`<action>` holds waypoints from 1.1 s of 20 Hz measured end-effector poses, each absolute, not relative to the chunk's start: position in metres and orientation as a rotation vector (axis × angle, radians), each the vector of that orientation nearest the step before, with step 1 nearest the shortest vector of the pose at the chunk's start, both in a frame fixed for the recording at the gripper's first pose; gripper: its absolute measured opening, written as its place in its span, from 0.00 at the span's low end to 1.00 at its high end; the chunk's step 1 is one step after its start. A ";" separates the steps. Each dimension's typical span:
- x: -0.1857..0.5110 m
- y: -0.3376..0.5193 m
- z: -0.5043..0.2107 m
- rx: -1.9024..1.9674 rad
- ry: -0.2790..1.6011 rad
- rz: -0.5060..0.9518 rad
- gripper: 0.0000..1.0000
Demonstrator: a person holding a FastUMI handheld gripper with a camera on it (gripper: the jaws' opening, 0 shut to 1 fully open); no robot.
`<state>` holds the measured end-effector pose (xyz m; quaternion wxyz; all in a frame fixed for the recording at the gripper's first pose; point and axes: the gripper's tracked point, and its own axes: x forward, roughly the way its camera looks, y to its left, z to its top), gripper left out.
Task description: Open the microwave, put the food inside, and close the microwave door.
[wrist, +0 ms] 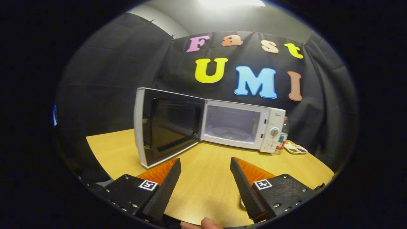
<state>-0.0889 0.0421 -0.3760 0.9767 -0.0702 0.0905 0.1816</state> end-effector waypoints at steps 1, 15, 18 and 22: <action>-0.085 0.023 -0.384 -0.147 0.199 0.335 0.95; -0.056 -0.080 -0.469 0.006 0.387 0.162 0.95; -0.055 -0.078 -0.474 0.012 0.400 0.168 0.98; -0.052 -0.078 -0.470 0.063 0.426 0.196 0.76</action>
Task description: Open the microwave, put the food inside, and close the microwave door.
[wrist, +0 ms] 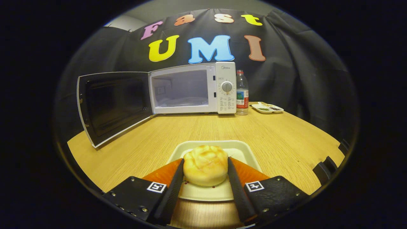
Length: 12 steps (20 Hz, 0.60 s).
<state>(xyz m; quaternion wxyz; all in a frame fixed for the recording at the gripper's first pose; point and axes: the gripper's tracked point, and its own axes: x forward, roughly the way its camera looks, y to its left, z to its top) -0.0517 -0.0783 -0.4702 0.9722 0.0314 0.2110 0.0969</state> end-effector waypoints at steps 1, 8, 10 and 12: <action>-0.052 -0.074 -0.466 0.086 0.435 0.212 0.76; -0.008 -0.015 -0.372 0.213 0.350 0.356 0.75; 0.013 0.008 -0.353 0.254 0.340 0.392 0.75; 0.040 0.022 -0.346 0.284 0.351 0.398 0.75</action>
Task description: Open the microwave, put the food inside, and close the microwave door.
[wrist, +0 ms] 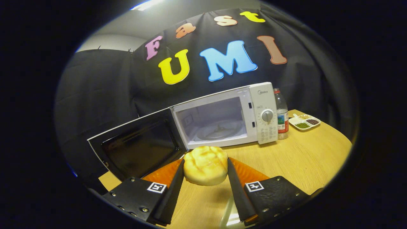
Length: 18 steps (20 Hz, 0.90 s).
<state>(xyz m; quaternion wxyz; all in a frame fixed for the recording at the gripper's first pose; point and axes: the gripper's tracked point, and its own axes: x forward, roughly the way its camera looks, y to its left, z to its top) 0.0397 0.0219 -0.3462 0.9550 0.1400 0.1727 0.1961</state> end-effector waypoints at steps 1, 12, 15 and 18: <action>0.053 0.028 -0.345 0.310 0.359 0.396 0.75; 0.209 0.065 -0.352 0.425 0.406 0.335 0.75; 0.240 0.073 -0.371 0.456 0.428 0.333 0.75; 0.265 0.081 -0.383 0.499 0.439 0.323 0.75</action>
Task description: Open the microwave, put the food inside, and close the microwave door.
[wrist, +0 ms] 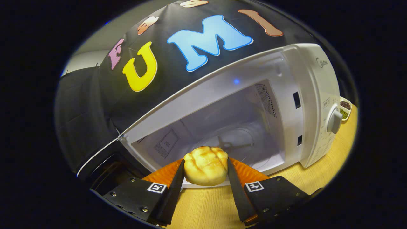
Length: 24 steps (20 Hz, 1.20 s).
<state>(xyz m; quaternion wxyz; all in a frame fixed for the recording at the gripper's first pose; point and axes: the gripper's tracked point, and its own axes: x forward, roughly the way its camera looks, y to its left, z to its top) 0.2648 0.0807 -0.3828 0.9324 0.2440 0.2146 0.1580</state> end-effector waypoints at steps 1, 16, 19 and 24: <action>0.272 0.080 -0.385 0.502 0.429 0.308 0.75; 0.326 0.088 -0.416 0.626 0.389 0.143 0.83; 0.328 0.087 -0.426 0.575 0.390 0.114 0.87; 0.326 0.088 -0.421 0.508 0.373 0.097 0.89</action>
